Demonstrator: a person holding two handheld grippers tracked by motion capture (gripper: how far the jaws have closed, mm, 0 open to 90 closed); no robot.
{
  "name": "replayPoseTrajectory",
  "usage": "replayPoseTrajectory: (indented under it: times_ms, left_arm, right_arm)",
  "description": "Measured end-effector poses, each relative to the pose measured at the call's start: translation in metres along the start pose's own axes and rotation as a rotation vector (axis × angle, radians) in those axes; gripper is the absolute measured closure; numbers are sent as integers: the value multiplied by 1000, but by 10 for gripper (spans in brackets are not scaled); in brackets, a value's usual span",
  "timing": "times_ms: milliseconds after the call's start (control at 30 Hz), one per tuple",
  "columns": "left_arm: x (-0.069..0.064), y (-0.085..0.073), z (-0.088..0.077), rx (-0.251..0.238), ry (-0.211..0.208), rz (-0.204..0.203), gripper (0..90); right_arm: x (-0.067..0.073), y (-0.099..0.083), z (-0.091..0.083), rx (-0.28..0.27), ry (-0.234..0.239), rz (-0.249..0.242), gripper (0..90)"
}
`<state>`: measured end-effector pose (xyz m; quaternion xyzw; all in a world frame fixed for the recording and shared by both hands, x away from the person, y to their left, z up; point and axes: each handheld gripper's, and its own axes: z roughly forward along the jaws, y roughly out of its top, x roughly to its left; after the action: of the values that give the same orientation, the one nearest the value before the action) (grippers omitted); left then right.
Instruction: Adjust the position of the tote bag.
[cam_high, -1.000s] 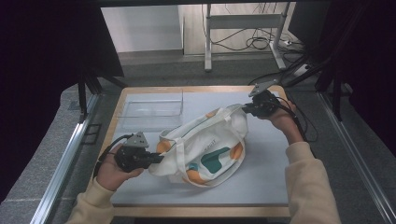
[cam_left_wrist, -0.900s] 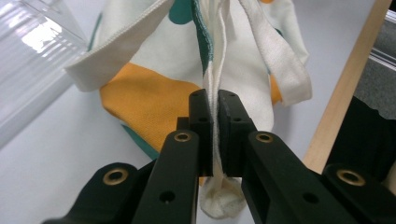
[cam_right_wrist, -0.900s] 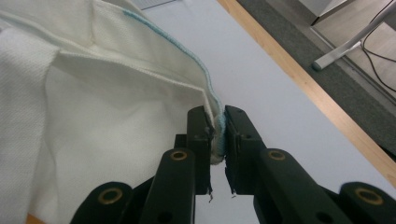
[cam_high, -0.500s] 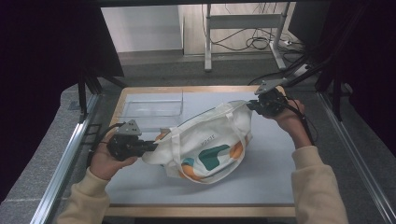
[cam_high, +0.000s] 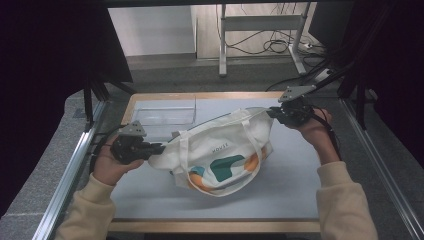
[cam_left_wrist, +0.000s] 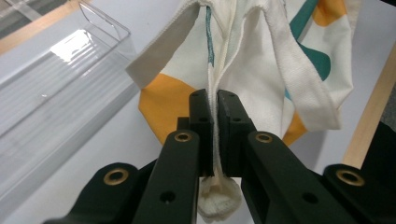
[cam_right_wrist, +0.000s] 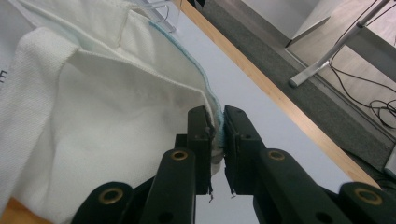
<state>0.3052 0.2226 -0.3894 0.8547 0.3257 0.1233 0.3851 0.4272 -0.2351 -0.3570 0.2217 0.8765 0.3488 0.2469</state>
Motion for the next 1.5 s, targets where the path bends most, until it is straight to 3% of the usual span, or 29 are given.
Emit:
replayPoseTrajectory:
  times_ms: [333,633,1000,1200,1400,1500]
  left_arm:
    - [16,24,-2,-1,34,35,865]
    - [28,39,4,4,47,33,865]
    - [27,32,23,39,6,26,864]
    - [21,21,43,77,-21,17,862]
    - [20,10,52,86,-45,0,859]
    - [20,6,51,73,-46,-7,814]
  right_arm:
    - [7,-2,-27,-37,-34,2,806]
    - [17,-13,-46,-61,-58,9,807]
    - [35,-45,-47,-49,-50,34,806]
    - [42,-75,-34,-6,-10,93,801]
    - [44,-89,-26,20,23,131,788]
    - [44,-90,-25,18,22,131,669]
